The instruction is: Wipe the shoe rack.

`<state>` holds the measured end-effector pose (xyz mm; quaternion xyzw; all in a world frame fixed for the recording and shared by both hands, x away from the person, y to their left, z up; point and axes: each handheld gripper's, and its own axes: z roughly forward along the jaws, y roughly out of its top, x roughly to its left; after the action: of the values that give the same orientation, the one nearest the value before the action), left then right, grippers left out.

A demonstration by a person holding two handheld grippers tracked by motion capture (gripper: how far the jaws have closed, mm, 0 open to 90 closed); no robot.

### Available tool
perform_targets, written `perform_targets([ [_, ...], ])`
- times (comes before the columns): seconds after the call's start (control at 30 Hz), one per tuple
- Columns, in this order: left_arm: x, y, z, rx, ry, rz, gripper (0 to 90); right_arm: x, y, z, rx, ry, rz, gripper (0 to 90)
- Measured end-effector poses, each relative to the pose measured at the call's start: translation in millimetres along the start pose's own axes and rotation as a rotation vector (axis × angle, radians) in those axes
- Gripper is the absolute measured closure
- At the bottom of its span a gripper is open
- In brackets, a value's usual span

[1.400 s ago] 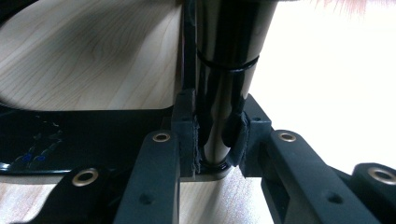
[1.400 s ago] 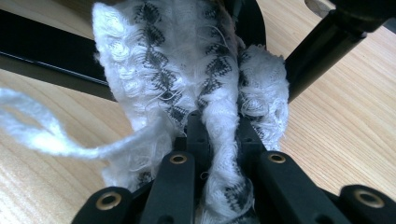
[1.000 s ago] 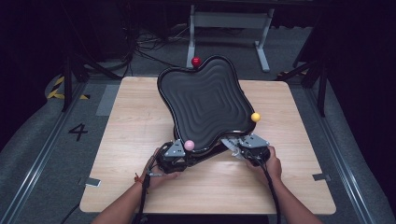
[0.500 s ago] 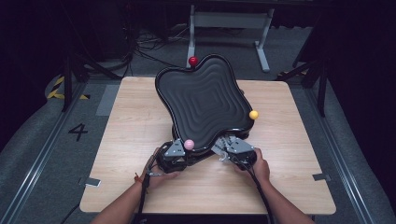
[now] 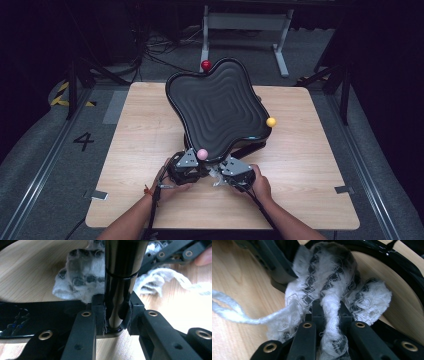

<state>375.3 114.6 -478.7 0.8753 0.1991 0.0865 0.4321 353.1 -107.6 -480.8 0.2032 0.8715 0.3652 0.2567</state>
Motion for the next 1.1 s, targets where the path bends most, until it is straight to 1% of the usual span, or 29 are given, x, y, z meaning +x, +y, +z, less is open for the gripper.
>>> perform_targets([
  [0.03,0.0,0.0,0.0,0.0,0.0,-0.001,74.1,0.7,0.8,0.2,-0.002,0.009,0.004,80.9],
  [0.3,0.0,0.0,0.0,0.001,0.002,0.0,74.1,6.1,6.4,2.2,-0.018,0.013,-0.028,80.9],
  [0.33,-0.1,0.0,0.0,0.001,0.002,-0.001,74.1,6.1,6.7,2.4,-0.013,0.011,-0.04,80.9],
  [0.37,-0.1,0.0,0.0,0.001,0.002,-0.001,74.1,6.1,6.7,2.4,-0.013,0.011,-0.04,80.9],
  [0.4,-0.2,0.0,0.1,0.001,0.003,-0.002,74.1,5.5,6.8,2.5,-0.01,0.0,-0.055,80.9],
  [0.47,-0.2,0.0,0.1,0.001,0.003,-0.002,74.1,4.5,6.3,2.7,-0.012,-0.009,-0.061,80.9],
  [0.57,0.1,0.1,-0.2,0.003,0.002,-0.002,74.1,-0.8,3.9,2.0,-0.007,-0.018,-0.047,80.9],
  [0.6,0.2,0.2,-0.3,0.005,0.001,-0.002,74.1,-5.4,1.6,1.0,-0.002,-0.029,-0.047,80.9],
  [0.63,0.2,0.1,-0.3,0.004,0.001,-0.002,74.1,-5.4,1.6,1.0,-0.002,-0.029,-0.047,80.9],
  [0.67,0.2,0.1,-0.3,0.005,0.001,-0.003,74.1,-10.5,-0.6,0.0,0.005,-0.042,-0.041,80.8],
  [0.7,0.2,0.1,-0.4,0.006,0.002,-0.005,74.1,-10.5,-0.6,0.0,0.005,-0.042,-0.041,80.8],
  [0.73,0.4,0.1,-0.4,0.005,0.002,-0.005,74.1,-13.2,-2.1,-0.4,0.008,-0.053,-0.037,80.8],
  [0.77,0.4,0.1,-0.4,0.006,0.002,-0.005,74.1,-16.3,-3.8,-1.1,0.014,-0.058,-0.033,80.8],
  [0.8,0.3,0.1,-0.4,0.005,0.002,-0.006,74.1,-23.1,-7.6,-2.8,0.018,-0.074,-0.011,80.8],
  [0.83,0.4,0.0,-0.2,0.002,0.002,-0.006,74.1,-23.1,-7.6,-2.8,0.018,-0.074,-0.011,80.8],
  [0.87,0.3,-0.1,-0.2,0.001,0.002,-0.008,74.1,-26.6,-9.8,-3.4,0.024,-0.086,-0.011,80.8],
  [0.93,0.4,-0.1,-0.2,0.001,0.002,-0.007,74.1,-36.0,-15.1,-5.7,0.037,-0.113,0.006,80.8],
  [0.97,0.3,-0.1,-0.1,0.0,0.001,-0.006,74.1,-43.5,-20.1,-7.3,0.048,-0.141,0.016,80.8],
  [1.0,0.3,-0.1,-0.1,0.0,0.001,-0.006,74.1,-43.5,-20.1,-7.3,0.048,-0.141,0.016,80.8],
  [1.03,0.3,0.1,-0.4,0.005,0.0,-0.006,74.1,-48.1,-22.9,-8.2,0.052,-0.153,0.023,80.8],
  [1.07,0.5,0.2,-0.2,0.001,-0.002,-0.001,74.1,-56.3,-28.0,-9.9,0.065,-0.182,0.038,80.8],
  [1.1,0.5,0.2,-0.2,0.001,-0.002,-0.001,74.1,-60.2,-30.3,-10.7,0.072,-0.202,0.042,80.8],
])
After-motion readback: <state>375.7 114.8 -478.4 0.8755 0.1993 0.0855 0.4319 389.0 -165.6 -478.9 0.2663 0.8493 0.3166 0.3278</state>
